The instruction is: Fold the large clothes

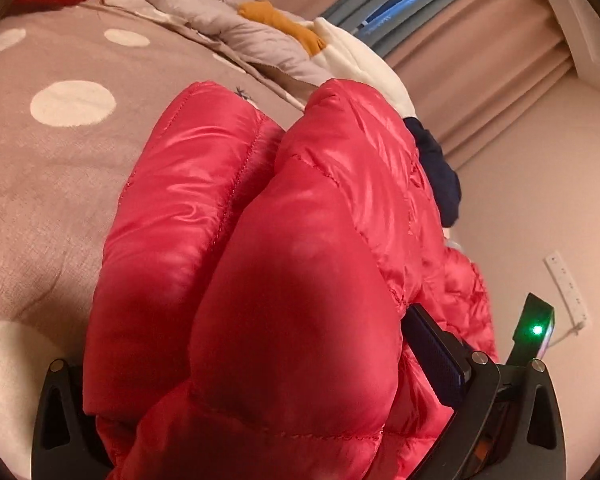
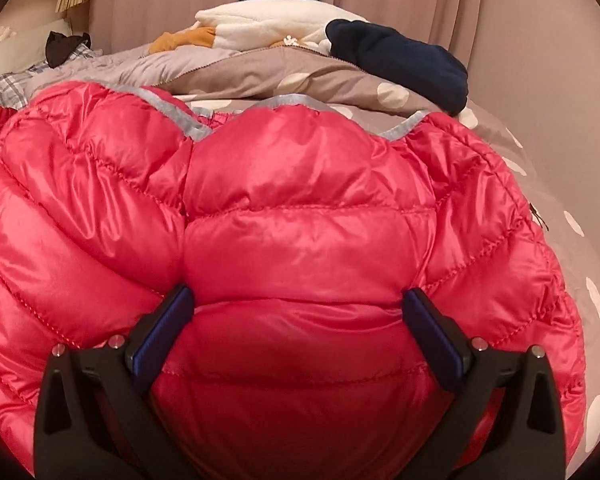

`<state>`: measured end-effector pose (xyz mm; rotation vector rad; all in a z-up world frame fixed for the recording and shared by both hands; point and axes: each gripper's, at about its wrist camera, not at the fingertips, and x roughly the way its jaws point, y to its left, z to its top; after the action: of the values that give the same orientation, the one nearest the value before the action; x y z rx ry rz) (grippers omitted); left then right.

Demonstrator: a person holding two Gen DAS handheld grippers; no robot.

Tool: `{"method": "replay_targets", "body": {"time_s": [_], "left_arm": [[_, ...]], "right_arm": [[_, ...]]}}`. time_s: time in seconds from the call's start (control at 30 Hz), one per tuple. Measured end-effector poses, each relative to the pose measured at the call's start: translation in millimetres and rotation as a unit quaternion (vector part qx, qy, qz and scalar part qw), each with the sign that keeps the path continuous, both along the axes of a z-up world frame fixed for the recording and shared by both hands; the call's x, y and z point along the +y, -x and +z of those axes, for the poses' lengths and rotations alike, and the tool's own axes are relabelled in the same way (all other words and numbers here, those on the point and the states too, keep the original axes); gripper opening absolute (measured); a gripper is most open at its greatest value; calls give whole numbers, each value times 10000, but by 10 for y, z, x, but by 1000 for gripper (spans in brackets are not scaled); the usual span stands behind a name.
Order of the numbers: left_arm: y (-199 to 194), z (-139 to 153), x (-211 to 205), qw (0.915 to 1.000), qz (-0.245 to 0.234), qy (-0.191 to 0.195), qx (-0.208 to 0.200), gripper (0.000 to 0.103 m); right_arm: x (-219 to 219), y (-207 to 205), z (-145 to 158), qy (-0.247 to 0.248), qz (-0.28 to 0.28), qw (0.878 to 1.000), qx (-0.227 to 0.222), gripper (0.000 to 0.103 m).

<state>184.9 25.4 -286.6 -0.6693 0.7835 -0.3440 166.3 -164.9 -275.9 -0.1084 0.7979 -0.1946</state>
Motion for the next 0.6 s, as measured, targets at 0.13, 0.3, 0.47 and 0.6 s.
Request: {"method": "replay_targets", "body": {"time_s": [0.13,0.3,0.47,0.6], "left_arm": [[5,-2,59,9999,-54,101,-22,103],[38,-20,102,10000,73,40,-30,101],[38,-41,223,9994,230,245,71,84],[30,-64,281,9985,260,452,162,70]], "right_arm": [[44,47,14,149,-43,9998,-145,103],[-30,114,165,-108,-163,9997,-121,102],[-622,705,533,-1497,-799,9819,-837,102],[-1124,1239,618,-1747,-1625,9653,-1060,102]]}}
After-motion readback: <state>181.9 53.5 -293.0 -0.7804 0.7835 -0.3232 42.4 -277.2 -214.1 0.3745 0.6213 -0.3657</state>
